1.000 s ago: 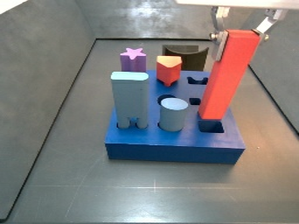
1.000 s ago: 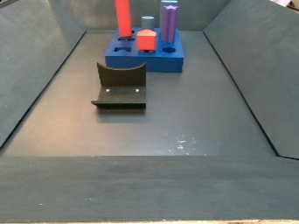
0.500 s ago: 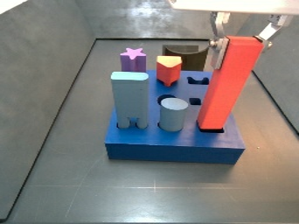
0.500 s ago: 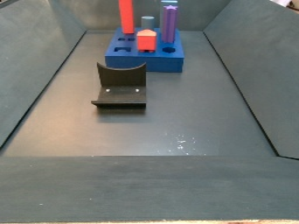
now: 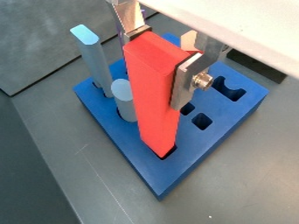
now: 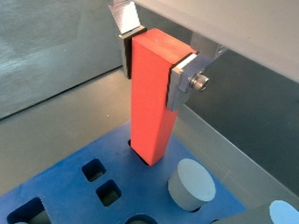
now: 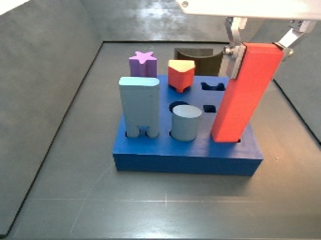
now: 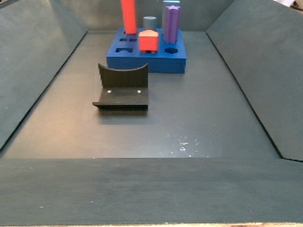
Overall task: Pick up the rectangle object. Move up. Place the rectangle object on the fixture. Regrasp the rectangle object. Move to above the board. Insert the rectangle object.
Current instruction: Insert the rectangle object.
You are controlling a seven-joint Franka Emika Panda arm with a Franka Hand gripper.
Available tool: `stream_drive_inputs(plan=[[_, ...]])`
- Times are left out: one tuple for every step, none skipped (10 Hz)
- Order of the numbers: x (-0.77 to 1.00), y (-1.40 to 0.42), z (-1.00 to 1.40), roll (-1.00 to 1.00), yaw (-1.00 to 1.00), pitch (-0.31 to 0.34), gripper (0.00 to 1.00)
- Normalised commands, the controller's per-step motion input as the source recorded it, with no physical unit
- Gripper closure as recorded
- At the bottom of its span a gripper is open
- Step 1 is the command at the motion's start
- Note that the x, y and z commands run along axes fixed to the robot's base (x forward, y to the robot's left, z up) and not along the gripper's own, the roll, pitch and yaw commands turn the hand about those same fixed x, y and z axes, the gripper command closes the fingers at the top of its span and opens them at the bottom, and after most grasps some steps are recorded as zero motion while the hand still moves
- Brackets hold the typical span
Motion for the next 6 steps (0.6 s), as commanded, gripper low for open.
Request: stream_drive_inputs(plan=[[-0.02, 0.00, -0.06, -0.05, -0.44, -0.127, 1.00], [-0.10, 0.00, -0.06, -0.04, -0.22, -0.176, 1.00], [-0.09, 0.00, -0.17, -0.03, -0.15, -0.236, 1.00], [-0.21, 0.00, -0.14, -0.02, -0.14, -0.234, 1.00], [-0.16, 0.00, 0.00, 0.00, 0.00, -0.087, 1.00], [0.00, -0.01, 0.00, 0.00, 0.00, -0.006, 1.00]])
